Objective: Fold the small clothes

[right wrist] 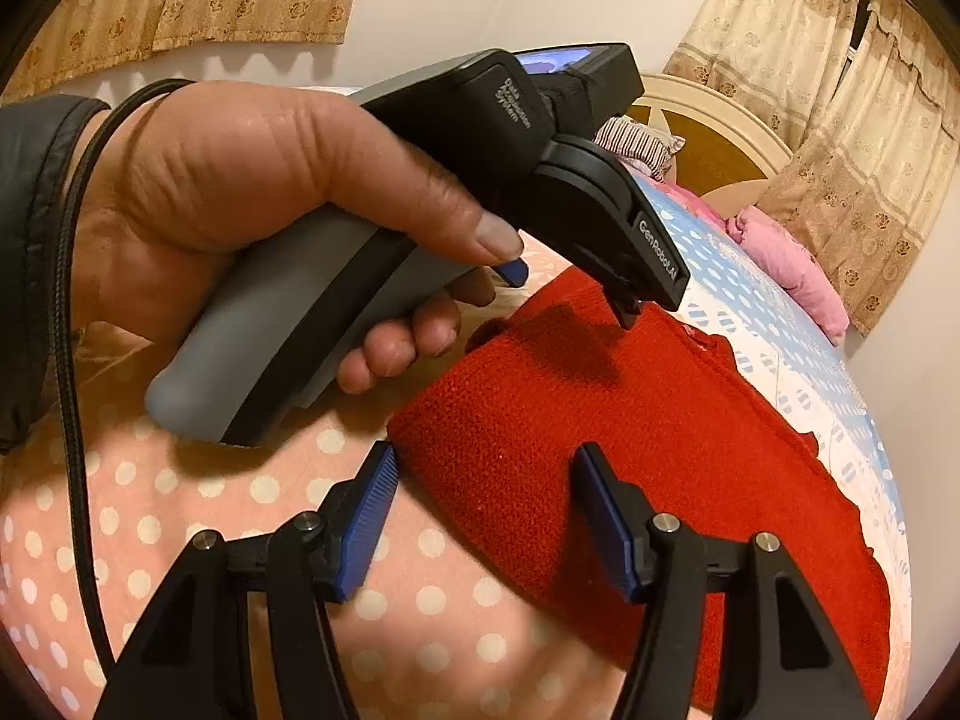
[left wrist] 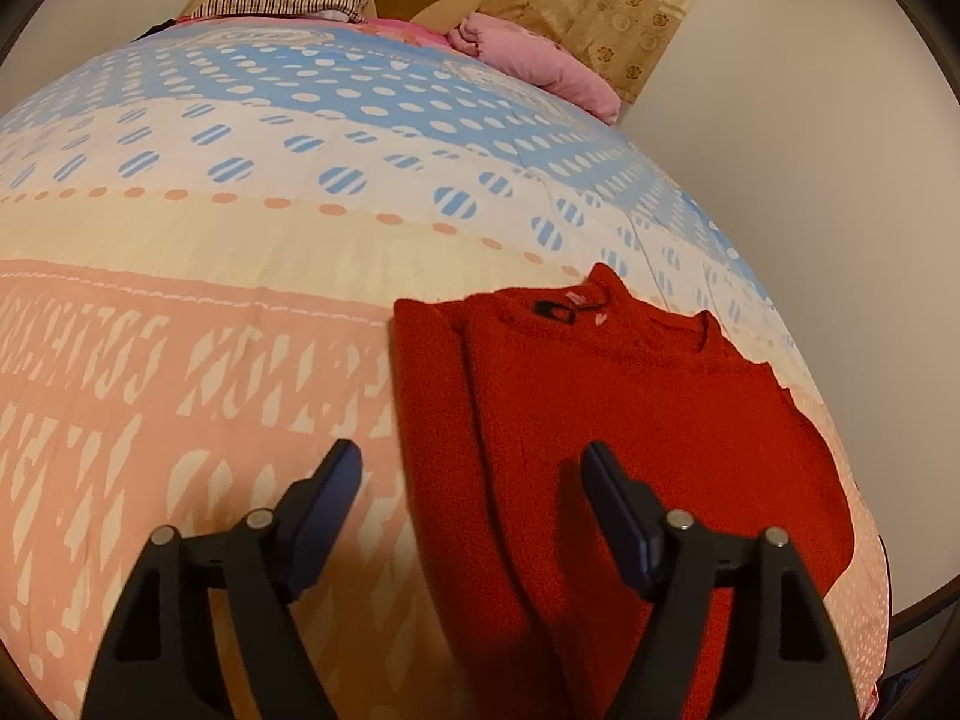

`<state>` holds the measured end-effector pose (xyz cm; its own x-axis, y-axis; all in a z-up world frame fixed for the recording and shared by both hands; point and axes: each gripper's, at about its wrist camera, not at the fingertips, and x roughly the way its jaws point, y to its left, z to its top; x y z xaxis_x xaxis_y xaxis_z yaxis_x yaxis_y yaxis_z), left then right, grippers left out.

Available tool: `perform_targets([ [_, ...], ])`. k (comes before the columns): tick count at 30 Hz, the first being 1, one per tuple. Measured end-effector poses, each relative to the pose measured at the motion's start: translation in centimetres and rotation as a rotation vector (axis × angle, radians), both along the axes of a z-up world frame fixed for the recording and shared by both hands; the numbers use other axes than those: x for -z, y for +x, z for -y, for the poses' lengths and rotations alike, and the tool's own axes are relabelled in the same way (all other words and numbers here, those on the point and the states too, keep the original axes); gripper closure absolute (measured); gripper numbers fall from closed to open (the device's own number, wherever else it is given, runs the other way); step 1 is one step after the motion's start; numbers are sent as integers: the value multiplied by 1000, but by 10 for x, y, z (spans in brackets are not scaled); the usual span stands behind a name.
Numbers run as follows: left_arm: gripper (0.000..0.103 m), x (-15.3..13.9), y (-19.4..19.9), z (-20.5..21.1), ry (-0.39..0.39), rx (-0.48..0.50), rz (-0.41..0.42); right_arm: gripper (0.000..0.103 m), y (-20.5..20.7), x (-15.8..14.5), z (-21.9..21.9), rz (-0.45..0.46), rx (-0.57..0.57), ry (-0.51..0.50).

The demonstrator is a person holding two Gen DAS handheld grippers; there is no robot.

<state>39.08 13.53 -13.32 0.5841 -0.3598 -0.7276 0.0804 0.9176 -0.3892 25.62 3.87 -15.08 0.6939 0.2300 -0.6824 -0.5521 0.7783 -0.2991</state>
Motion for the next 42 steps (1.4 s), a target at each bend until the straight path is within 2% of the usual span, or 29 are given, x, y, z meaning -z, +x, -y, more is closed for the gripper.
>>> perform_targets([
  [3, 32, 1, 3, -1, -13, 1, 4, 45, -1, 1, -1, 0, -3, -4],
  [6, 43, 2, 4, 1, -18, 13, 3, 56, -3, 2, -5, 0, -16, -18],
  [7, 49, 3, 4, 2, -15, 18, 1, 61, -3, 3, -5, -4, -18, -20],
  [8, 62, 3, 4, 4, -9, 27, -2, 68, -2, 3, -4, -13, -19, -13],
  [9, 70, 4, 5, 4, -6, 29, -10, 73, -1, 3, -3, -20, -15, -3],
  [10, 85, 5, 7, 2, -25, 25, -23, 80, 0, 1, 0, -26, -12, 15],
  [11, 86, 5, 7, 0, -55, 21, -33, 84, 1, -2, 4, -31, -13, 44],
  [17, 87, -2, 7, -5, -144, -25, -84, 85, 5, -22, 35, -75, 7, 236],
  [23, 88, -24, 4, 4, -177, -14, -49, 88, 1, -33, 62, -98, 23, 371],
  [26, 88, -38, 3, 11, -228, -12, -37, 90, 6, -42, 83, -105, 38, 465],
  [29, 88, -54, 3, 26, -236, 13, -11, 91, 7, -52, 104, -96, 60, 529],
  [35, 88, -77, 7, 65, -255, 69, 11, 91, 3, -59, 142, -76, 104, 596],
  [42, 88, -85, 18, 121, -250, 151, 8, 92, -5, -53, 197, -76, 195, 687],
])
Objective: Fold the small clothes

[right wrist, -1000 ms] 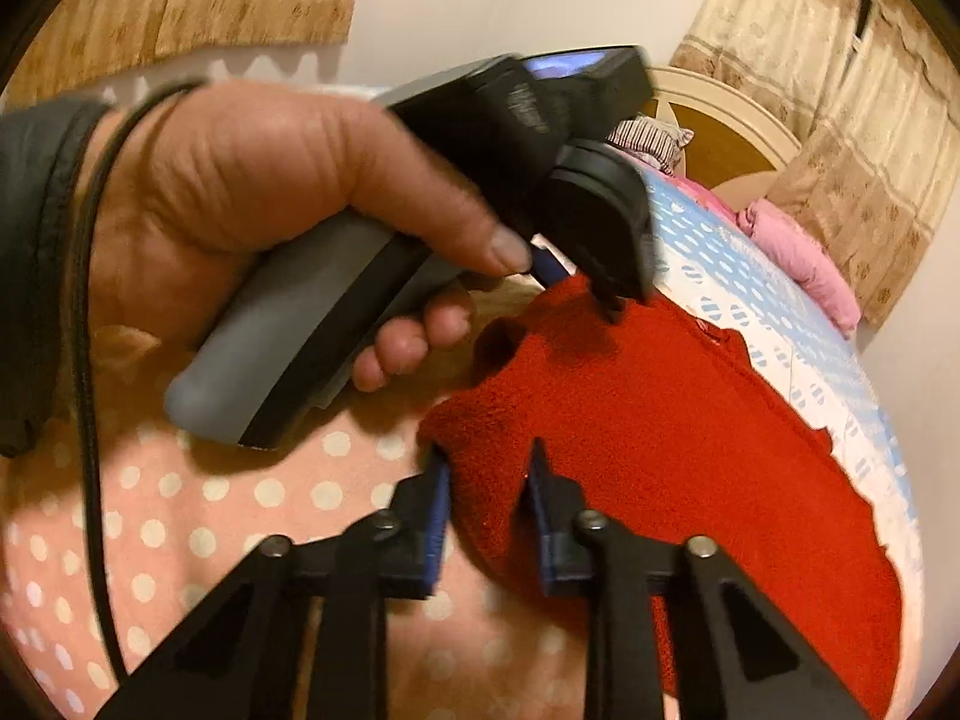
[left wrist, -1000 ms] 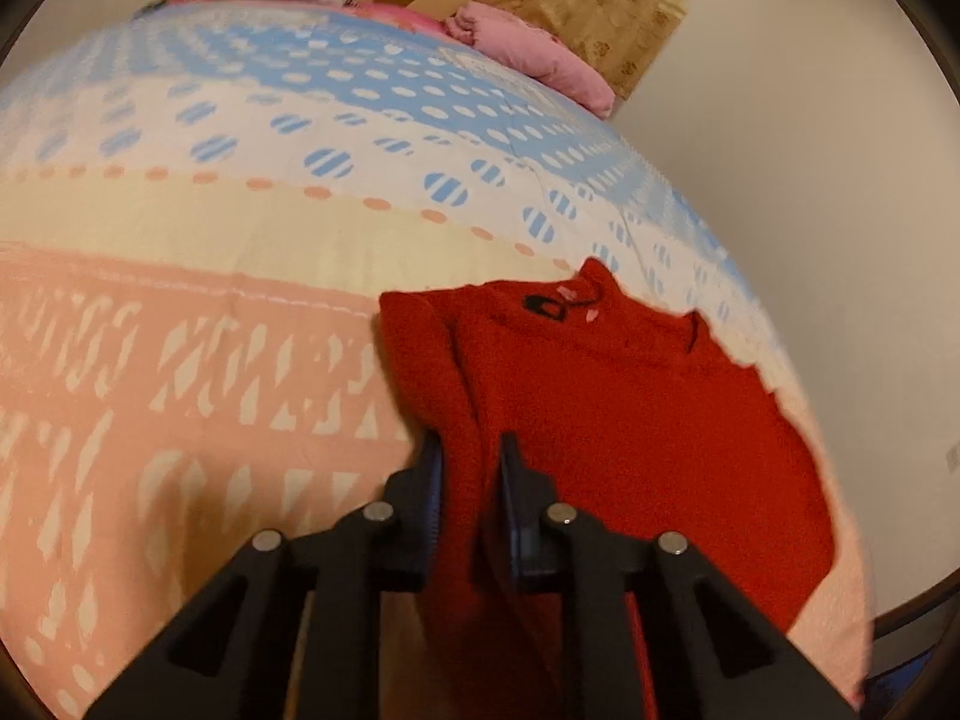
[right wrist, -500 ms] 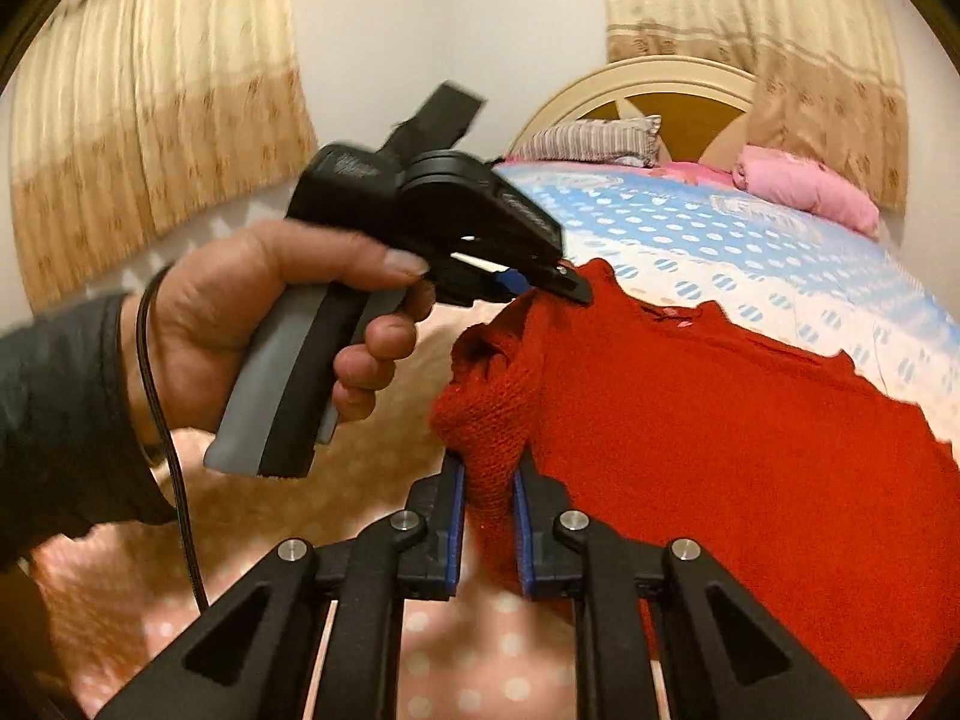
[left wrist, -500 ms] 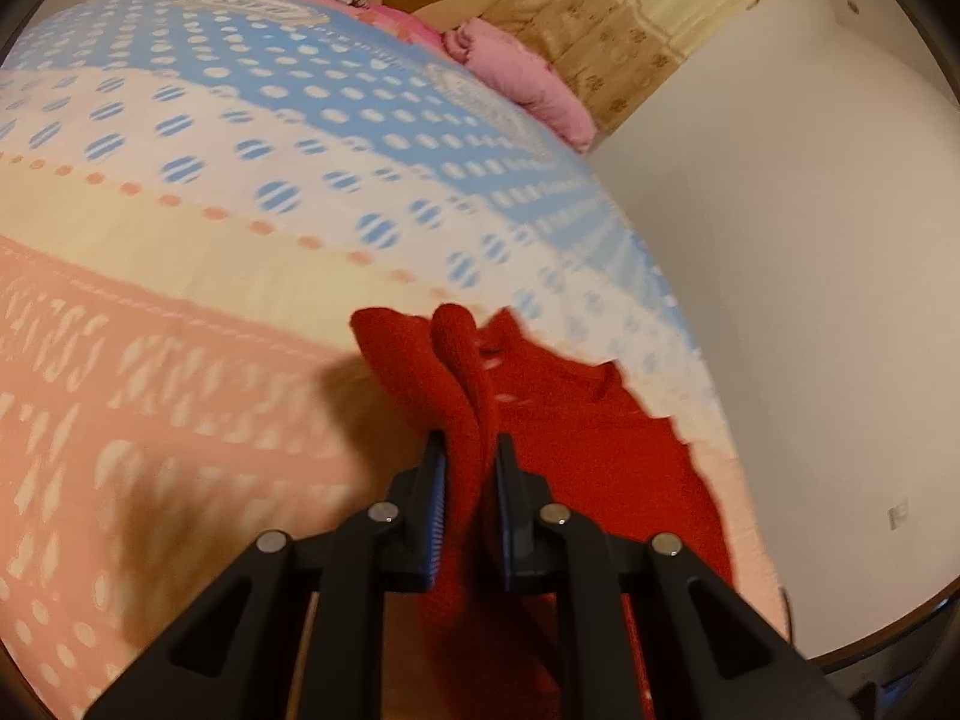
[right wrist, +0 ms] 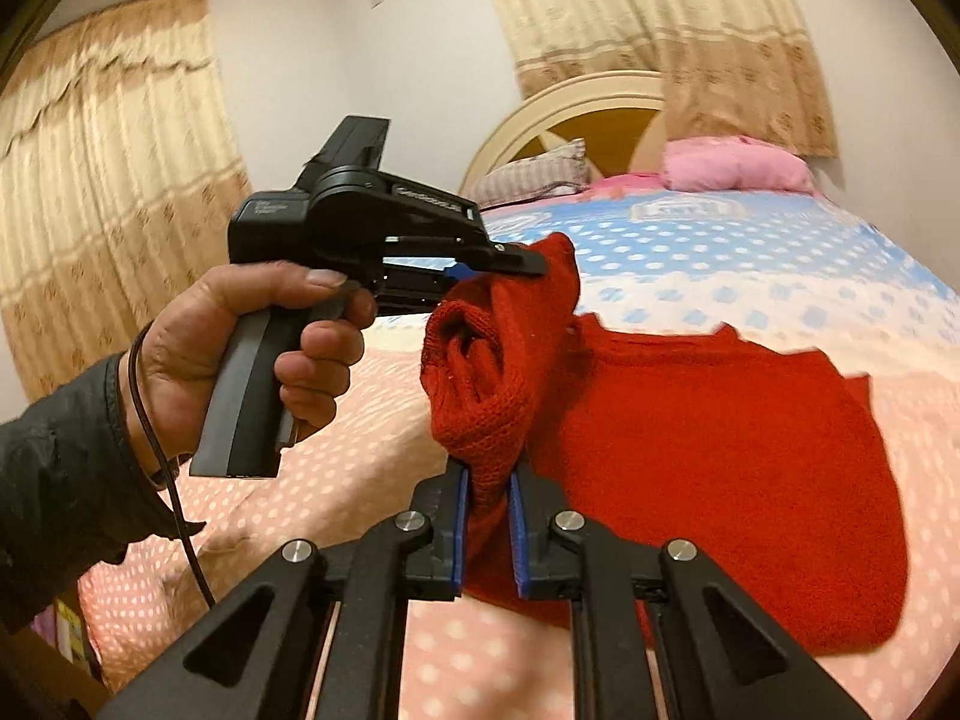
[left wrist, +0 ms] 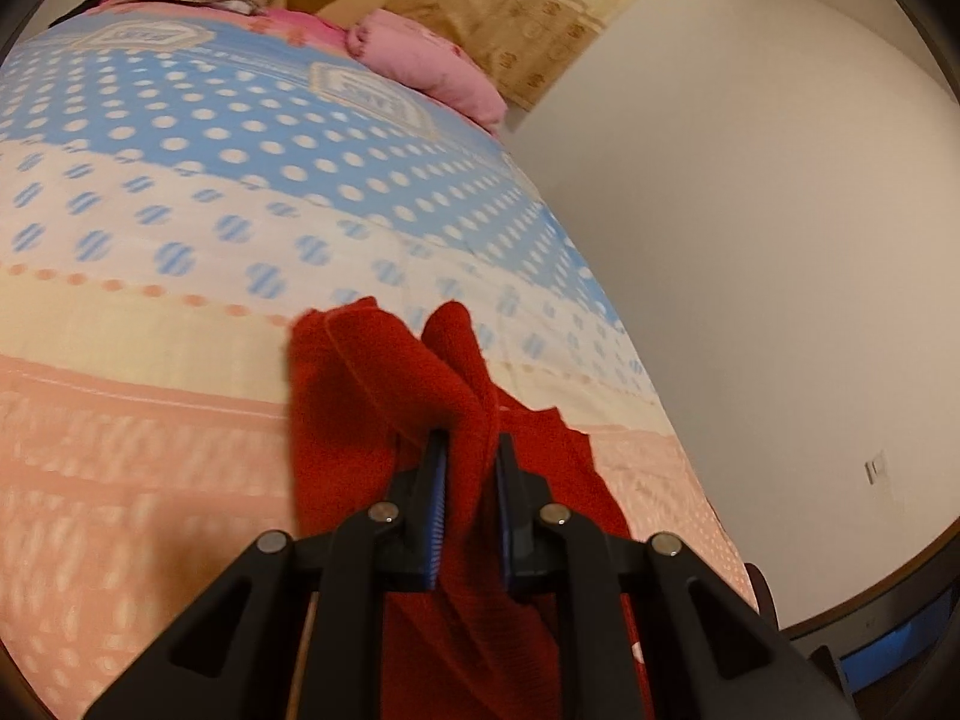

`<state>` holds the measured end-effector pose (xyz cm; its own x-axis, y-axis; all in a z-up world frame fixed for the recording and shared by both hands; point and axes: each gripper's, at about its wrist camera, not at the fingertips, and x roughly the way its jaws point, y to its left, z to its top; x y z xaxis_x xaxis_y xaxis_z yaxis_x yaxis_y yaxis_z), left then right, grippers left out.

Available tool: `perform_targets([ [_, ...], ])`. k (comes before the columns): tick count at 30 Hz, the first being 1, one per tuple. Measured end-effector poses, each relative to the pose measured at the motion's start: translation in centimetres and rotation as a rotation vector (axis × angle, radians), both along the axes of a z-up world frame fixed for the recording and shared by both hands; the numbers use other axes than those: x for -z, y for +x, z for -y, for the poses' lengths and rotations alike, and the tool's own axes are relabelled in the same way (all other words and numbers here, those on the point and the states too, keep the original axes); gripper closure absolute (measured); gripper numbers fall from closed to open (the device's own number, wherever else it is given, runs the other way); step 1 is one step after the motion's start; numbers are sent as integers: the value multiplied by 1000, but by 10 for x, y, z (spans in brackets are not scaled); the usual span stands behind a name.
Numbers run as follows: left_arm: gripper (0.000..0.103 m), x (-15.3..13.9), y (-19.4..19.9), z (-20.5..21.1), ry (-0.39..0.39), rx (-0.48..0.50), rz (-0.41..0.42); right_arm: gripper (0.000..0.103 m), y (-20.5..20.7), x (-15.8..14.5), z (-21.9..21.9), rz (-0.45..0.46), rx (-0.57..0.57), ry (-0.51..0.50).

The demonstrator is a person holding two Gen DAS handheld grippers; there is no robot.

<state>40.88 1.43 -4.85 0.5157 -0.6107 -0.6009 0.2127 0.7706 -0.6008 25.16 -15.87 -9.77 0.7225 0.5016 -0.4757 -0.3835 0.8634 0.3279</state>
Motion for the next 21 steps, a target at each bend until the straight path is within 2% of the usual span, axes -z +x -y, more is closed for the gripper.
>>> perform_targets([
  [12, 89, 8, 18, 86, 43, 111, -25, 92, -13, 19, 75, -57, 125, 160],
  [18, 89, 27, 24, 131, 103, 163, -44, 92, -23, 43, 107, -108, 203, 227],
  [21, 89, 34, 25, 150, 130, 189, -46, 92, -29, 43, 113, -104, 228, 231],
])
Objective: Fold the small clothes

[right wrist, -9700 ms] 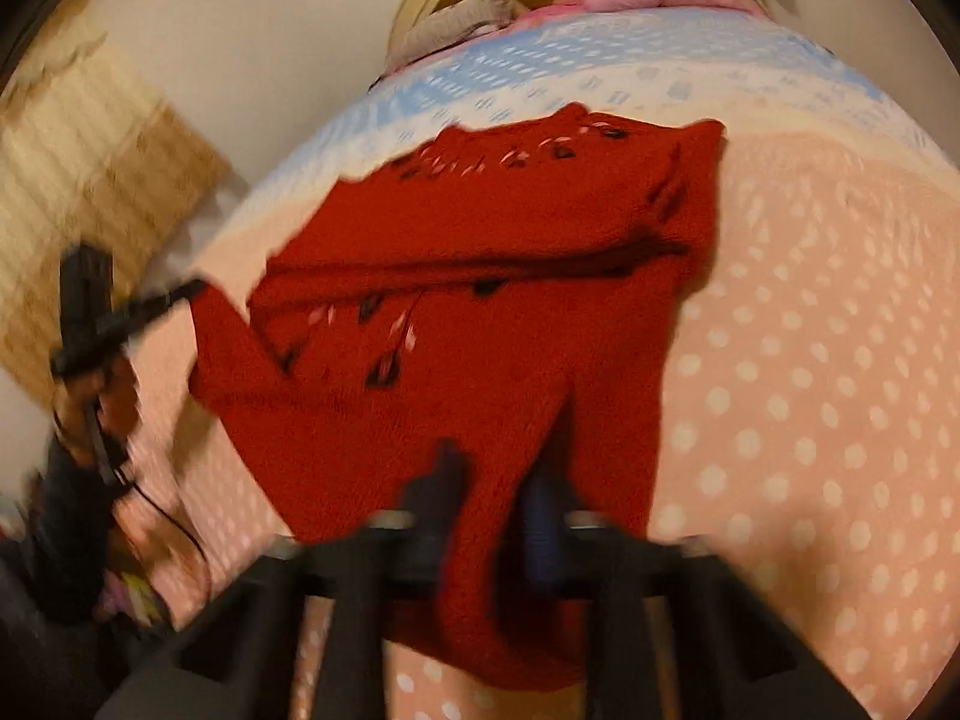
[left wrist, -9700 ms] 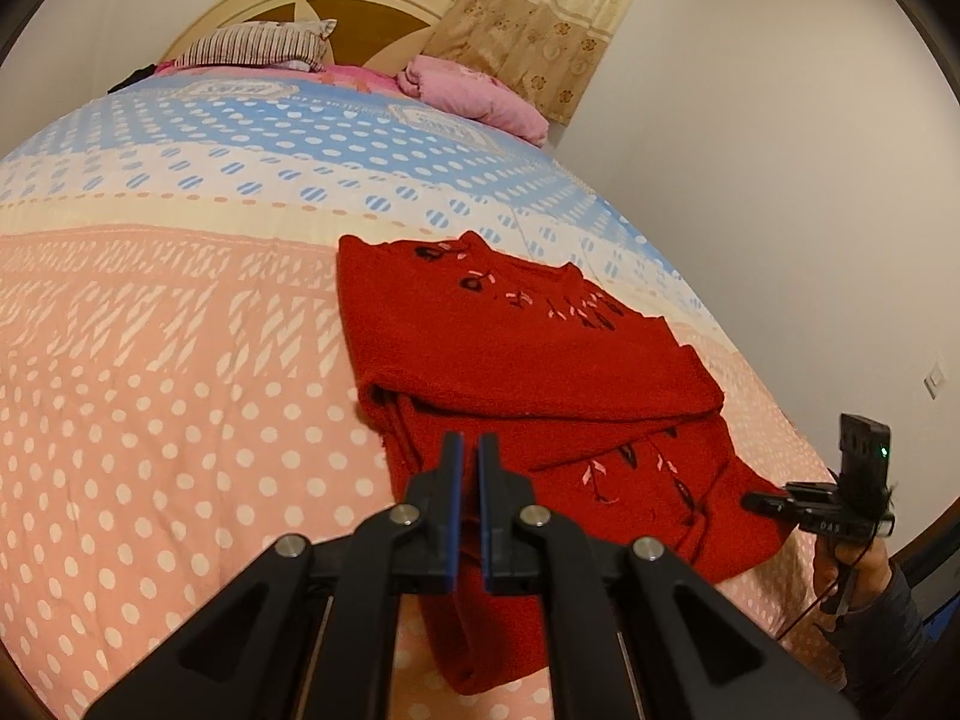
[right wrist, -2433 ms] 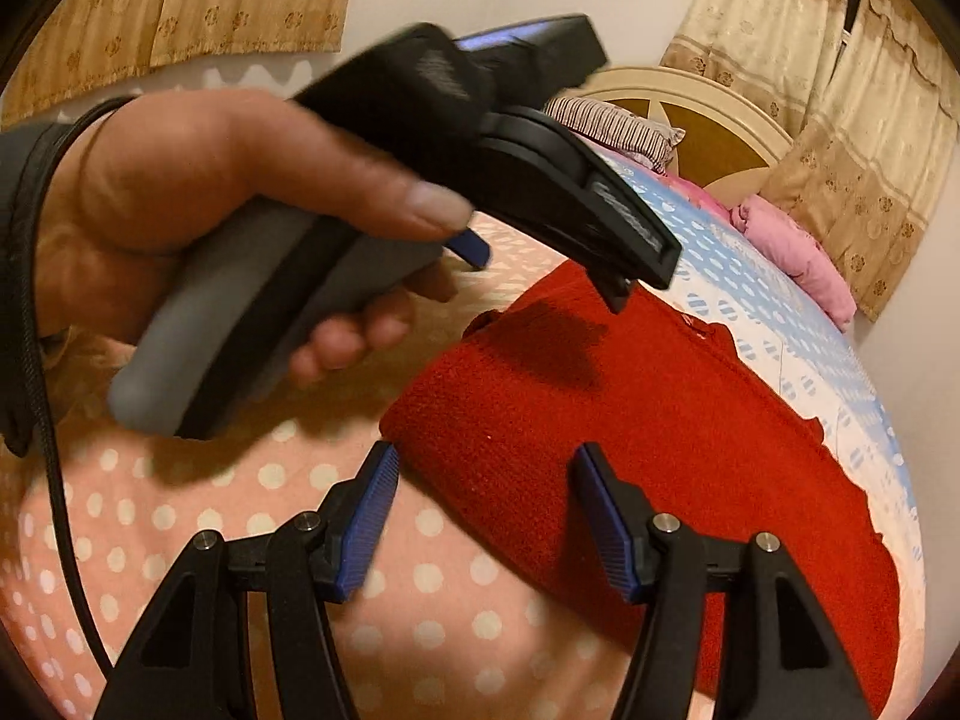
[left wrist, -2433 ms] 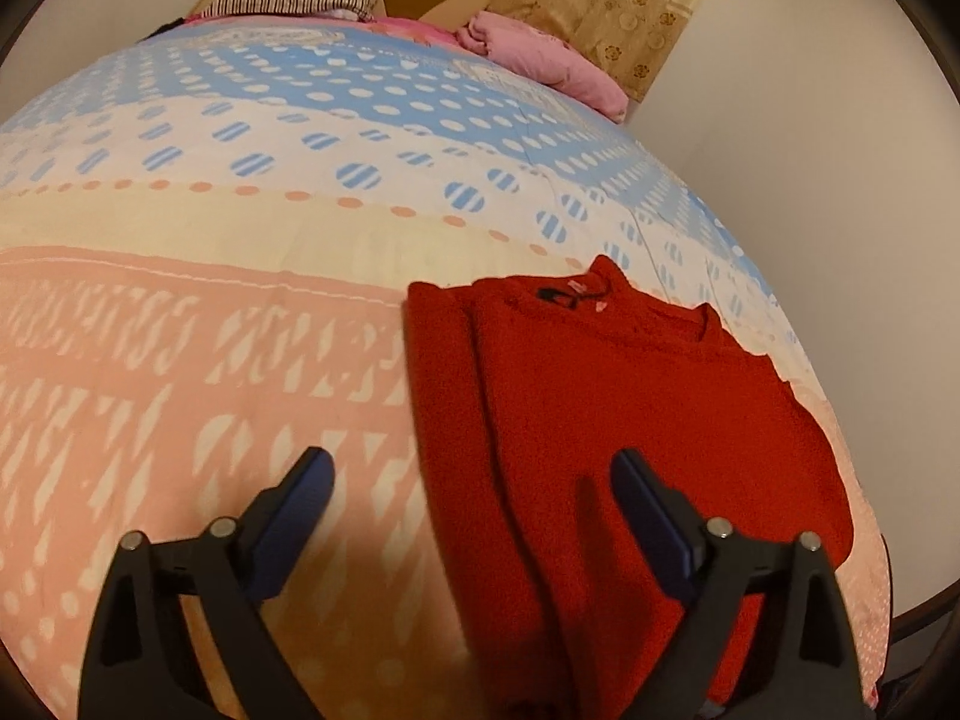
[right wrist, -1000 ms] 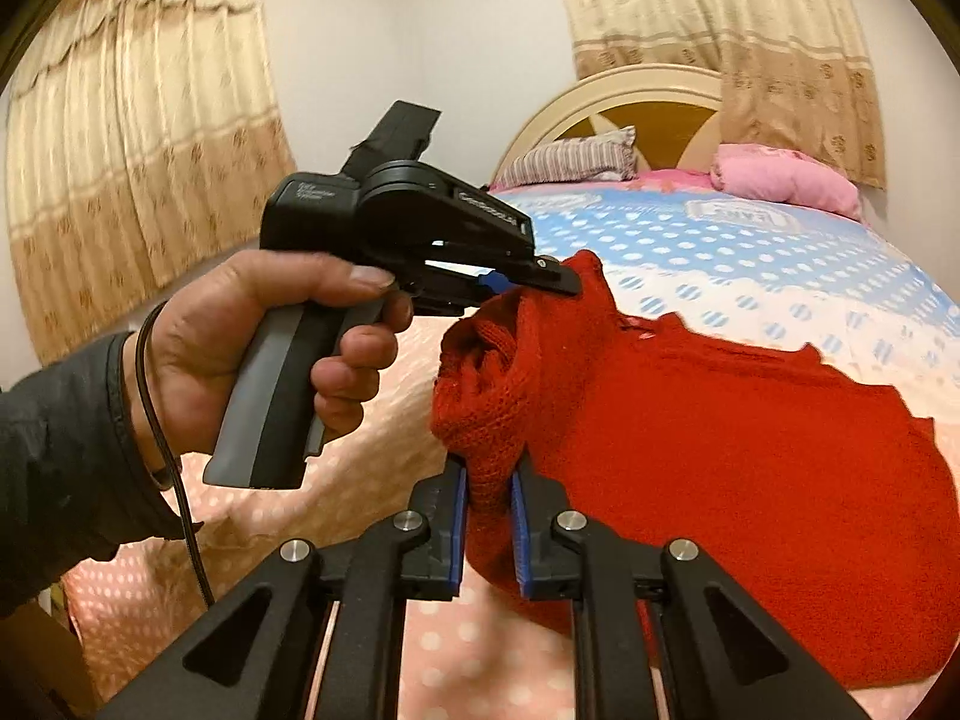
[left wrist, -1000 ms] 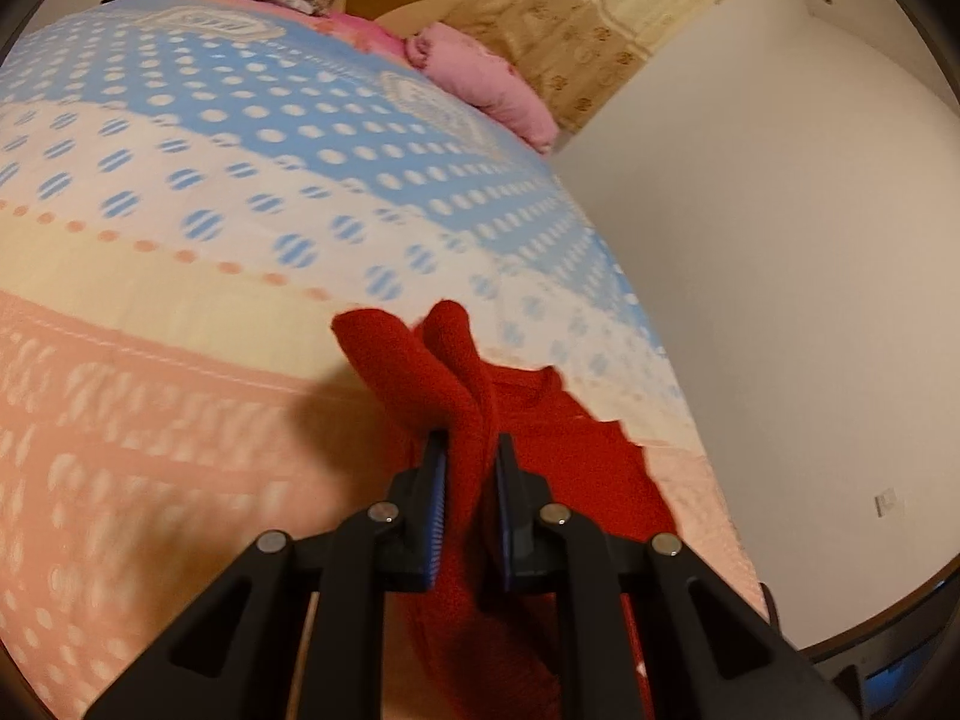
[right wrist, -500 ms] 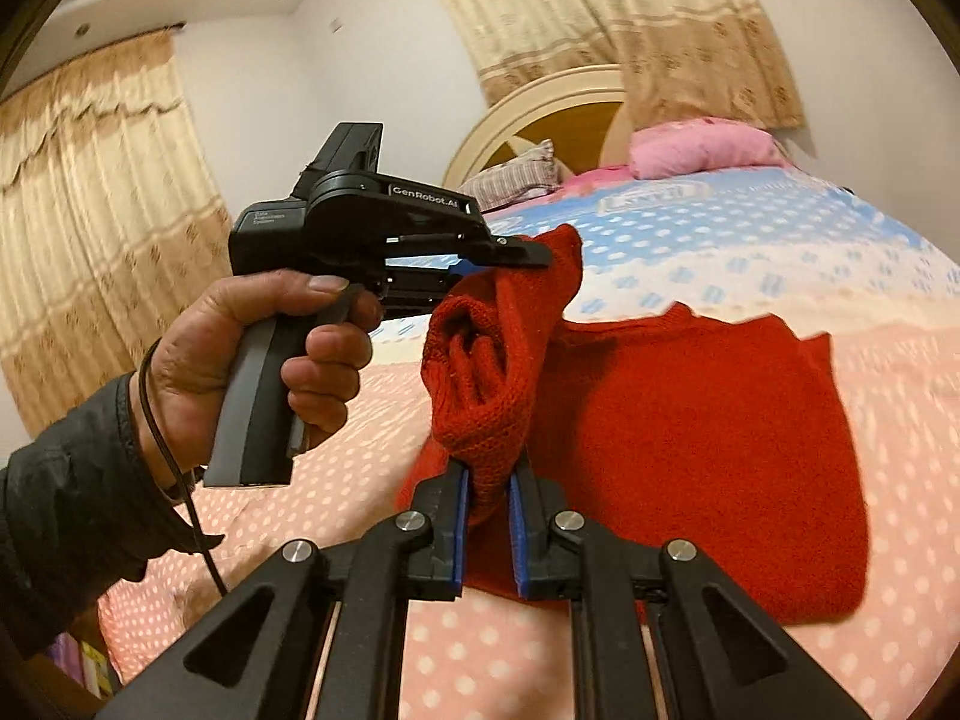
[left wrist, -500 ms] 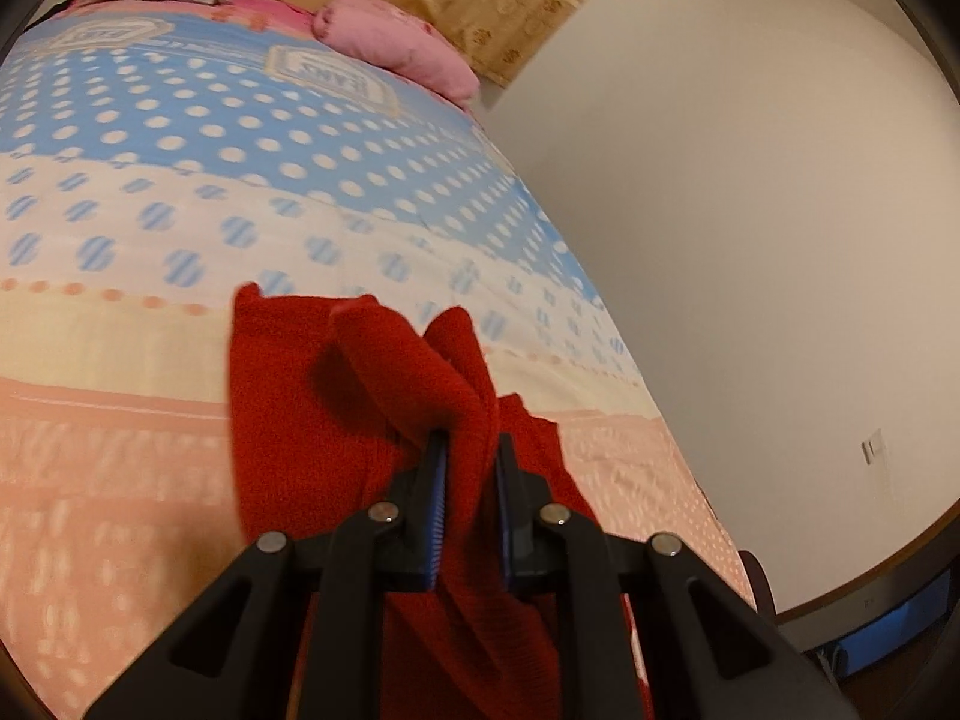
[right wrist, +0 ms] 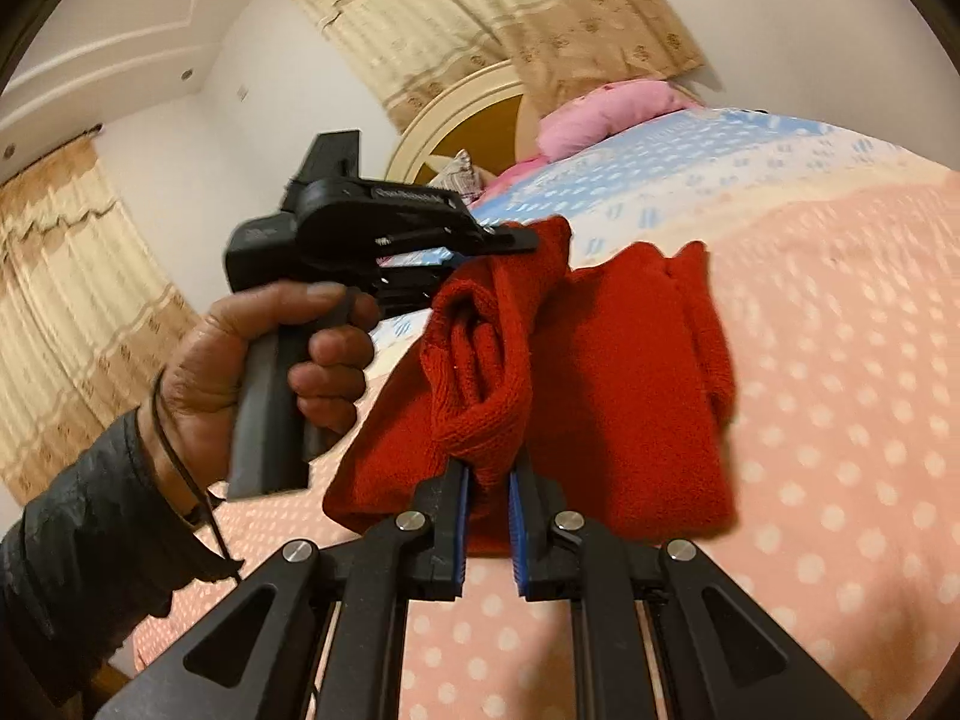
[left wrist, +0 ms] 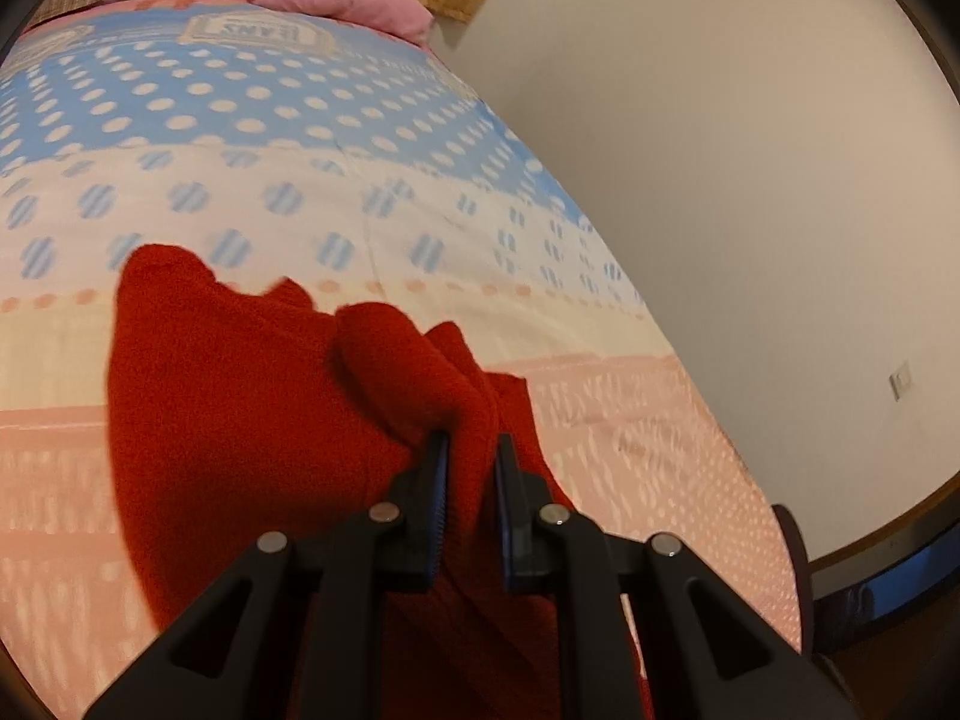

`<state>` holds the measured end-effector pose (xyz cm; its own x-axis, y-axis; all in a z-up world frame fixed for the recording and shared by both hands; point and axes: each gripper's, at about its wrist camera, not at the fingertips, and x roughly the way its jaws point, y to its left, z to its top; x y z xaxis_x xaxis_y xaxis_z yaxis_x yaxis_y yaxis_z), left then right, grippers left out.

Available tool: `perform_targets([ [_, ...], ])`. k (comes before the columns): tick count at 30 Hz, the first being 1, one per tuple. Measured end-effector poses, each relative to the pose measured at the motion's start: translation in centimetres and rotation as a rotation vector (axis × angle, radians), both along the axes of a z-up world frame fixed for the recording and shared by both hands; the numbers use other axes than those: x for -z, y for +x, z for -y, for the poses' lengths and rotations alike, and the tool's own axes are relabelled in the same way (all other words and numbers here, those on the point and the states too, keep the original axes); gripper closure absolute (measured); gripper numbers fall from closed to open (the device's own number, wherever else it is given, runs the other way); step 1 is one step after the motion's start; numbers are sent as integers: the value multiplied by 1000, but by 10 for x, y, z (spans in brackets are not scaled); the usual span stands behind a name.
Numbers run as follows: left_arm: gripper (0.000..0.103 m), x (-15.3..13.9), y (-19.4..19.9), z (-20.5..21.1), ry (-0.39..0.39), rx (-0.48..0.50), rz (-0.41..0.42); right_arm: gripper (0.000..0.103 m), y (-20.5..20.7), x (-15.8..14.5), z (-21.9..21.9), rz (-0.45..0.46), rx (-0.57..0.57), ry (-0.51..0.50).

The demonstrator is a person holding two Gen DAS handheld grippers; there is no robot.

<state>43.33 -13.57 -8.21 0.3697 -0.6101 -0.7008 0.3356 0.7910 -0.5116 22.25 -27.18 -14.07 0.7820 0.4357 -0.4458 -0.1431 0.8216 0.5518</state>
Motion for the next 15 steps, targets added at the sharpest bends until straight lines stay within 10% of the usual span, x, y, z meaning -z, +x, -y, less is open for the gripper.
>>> perform_targets([
  [9, 80, -13, -17, 19, 23, 61, 108, 92, -6, 12, 16, -41, 43, 60],
  [15, 42, -29, -54, -27, 17, 26, 218, 92, -10, 14, 22, -50, 58, 68],
])
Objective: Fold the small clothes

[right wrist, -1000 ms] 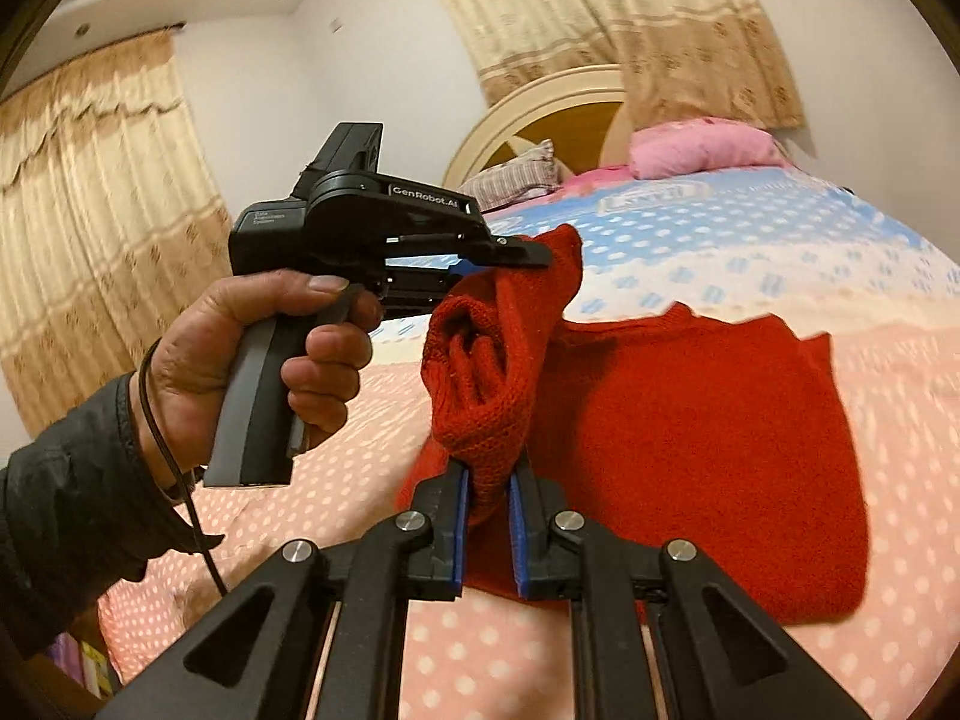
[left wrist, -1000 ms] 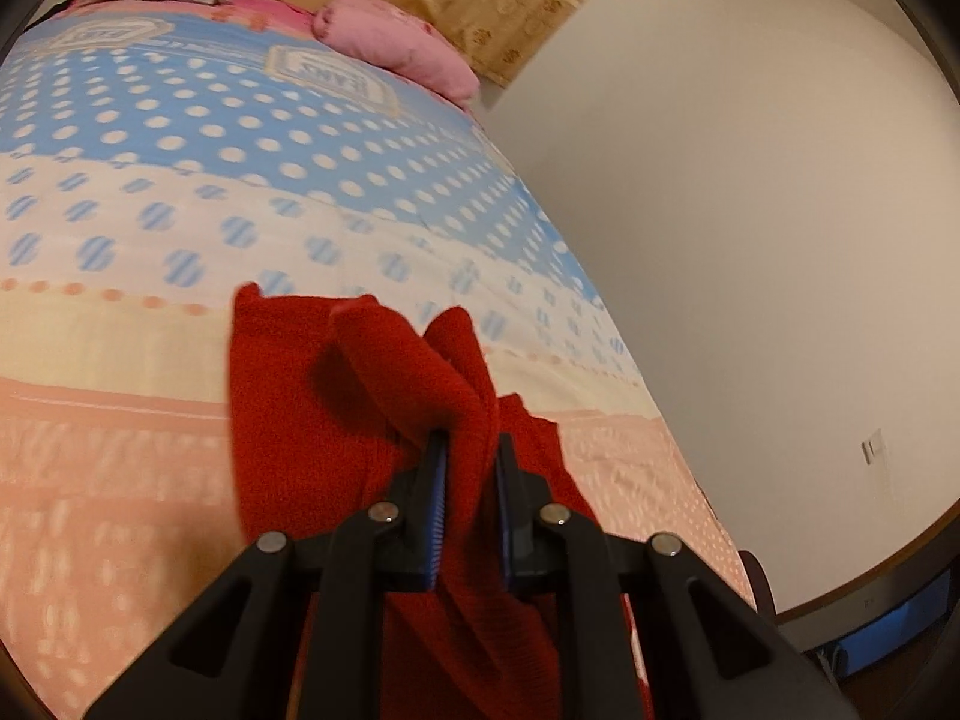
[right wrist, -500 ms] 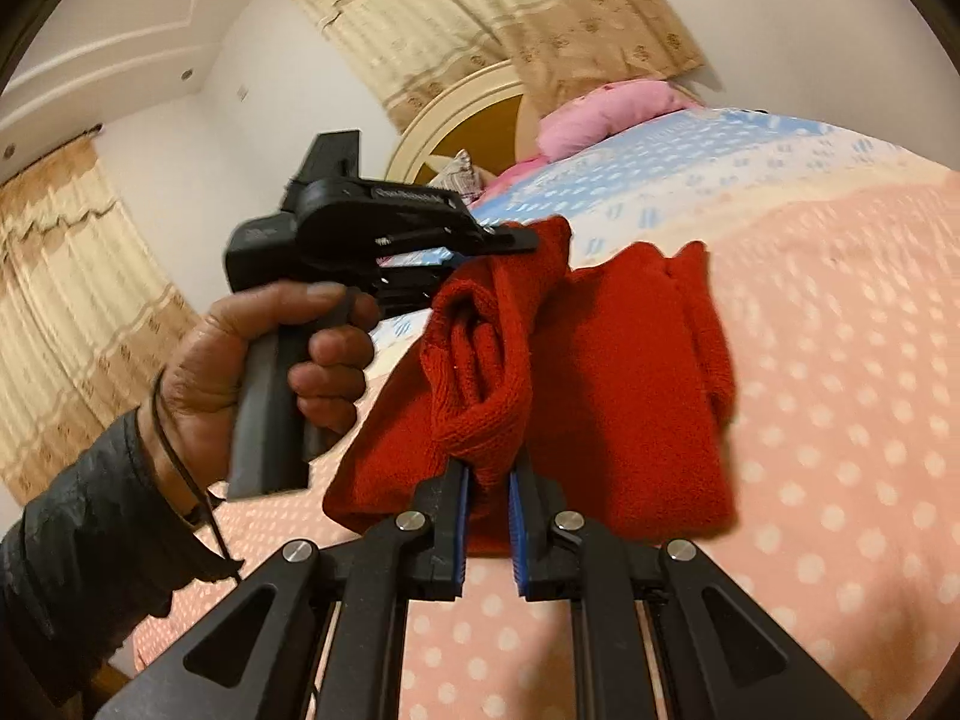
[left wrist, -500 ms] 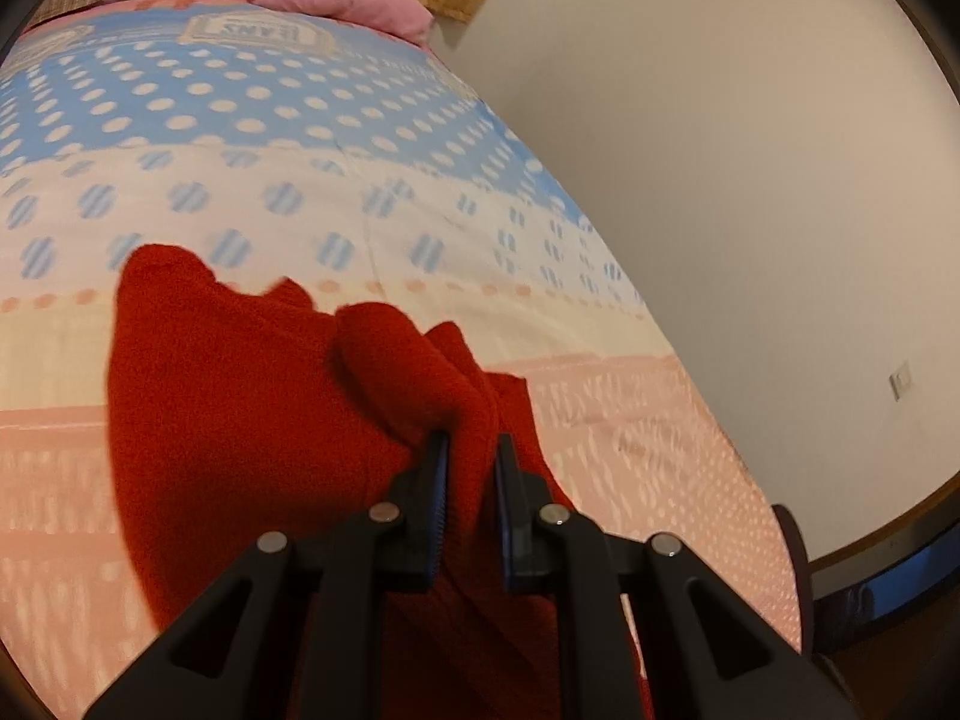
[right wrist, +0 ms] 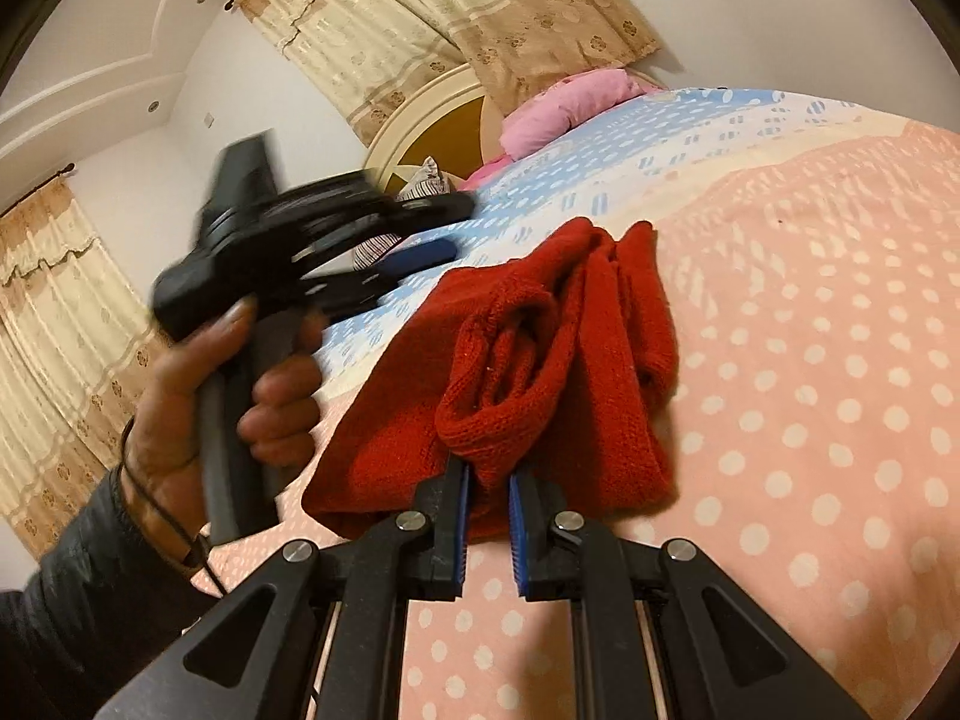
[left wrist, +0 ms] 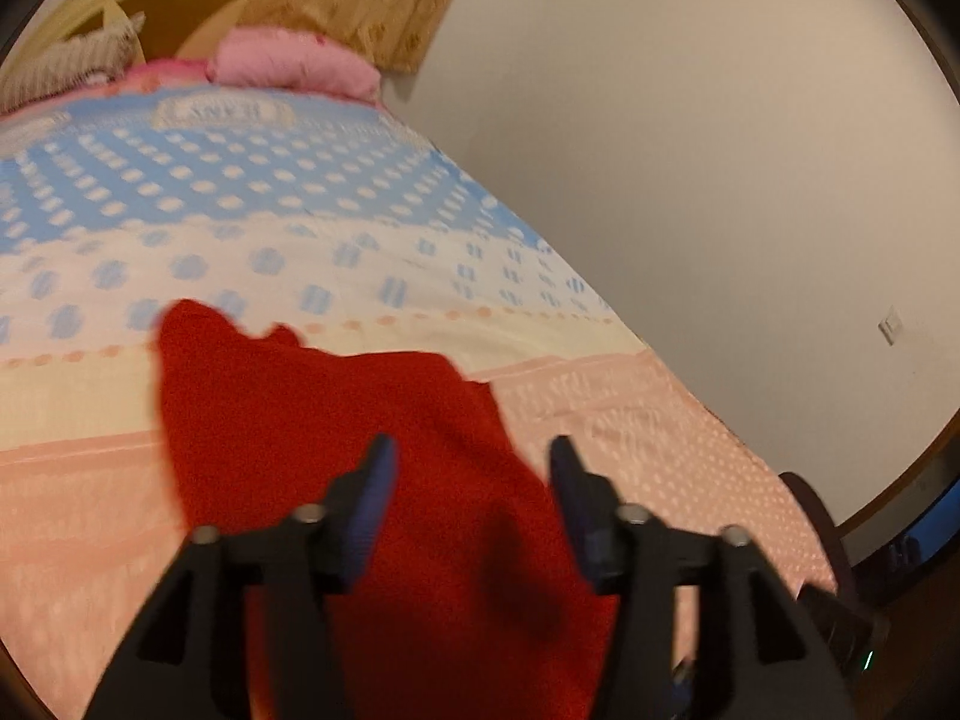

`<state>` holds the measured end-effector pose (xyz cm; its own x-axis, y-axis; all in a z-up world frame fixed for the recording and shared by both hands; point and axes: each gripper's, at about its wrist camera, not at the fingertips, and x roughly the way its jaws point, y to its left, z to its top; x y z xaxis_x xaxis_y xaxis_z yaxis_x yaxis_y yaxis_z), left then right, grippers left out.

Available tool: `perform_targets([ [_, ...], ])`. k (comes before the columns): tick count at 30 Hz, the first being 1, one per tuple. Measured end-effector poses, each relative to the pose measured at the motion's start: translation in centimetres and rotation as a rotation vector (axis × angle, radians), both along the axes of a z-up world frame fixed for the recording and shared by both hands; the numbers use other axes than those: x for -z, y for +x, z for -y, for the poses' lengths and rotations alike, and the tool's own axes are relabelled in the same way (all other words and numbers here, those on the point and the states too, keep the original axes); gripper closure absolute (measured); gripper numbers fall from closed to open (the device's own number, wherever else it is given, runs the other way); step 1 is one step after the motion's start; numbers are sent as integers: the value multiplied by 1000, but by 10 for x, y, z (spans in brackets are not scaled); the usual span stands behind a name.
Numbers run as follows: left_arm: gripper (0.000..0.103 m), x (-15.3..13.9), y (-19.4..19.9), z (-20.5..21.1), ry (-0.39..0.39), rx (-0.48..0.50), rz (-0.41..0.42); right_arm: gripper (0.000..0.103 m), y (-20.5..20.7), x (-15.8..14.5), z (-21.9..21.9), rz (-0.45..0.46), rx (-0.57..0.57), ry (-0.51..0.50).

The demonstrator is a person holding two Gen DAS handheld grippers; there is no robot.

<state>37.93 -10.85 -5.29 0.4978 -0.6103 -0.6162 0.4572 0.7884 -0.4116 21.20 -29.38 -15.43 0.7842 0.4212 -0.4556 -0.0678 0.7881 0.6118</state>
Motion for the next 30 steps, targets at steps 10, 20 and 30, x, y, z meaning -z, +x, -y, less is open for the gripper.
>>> perform_targets([
  [10, 41, 31, -52, -70, -5, -106, 67, 57, -21, -41, 23, 97, 105, -47],
  [20, 20, 58, -64, -60, -9, -94, 36, 57, 115, -45, 17, -155, -73, -159],
  [30, 13, 75, -58, -66, -54, -81, -54, 90, 138, -32, 10, -156, -90, -276],
])
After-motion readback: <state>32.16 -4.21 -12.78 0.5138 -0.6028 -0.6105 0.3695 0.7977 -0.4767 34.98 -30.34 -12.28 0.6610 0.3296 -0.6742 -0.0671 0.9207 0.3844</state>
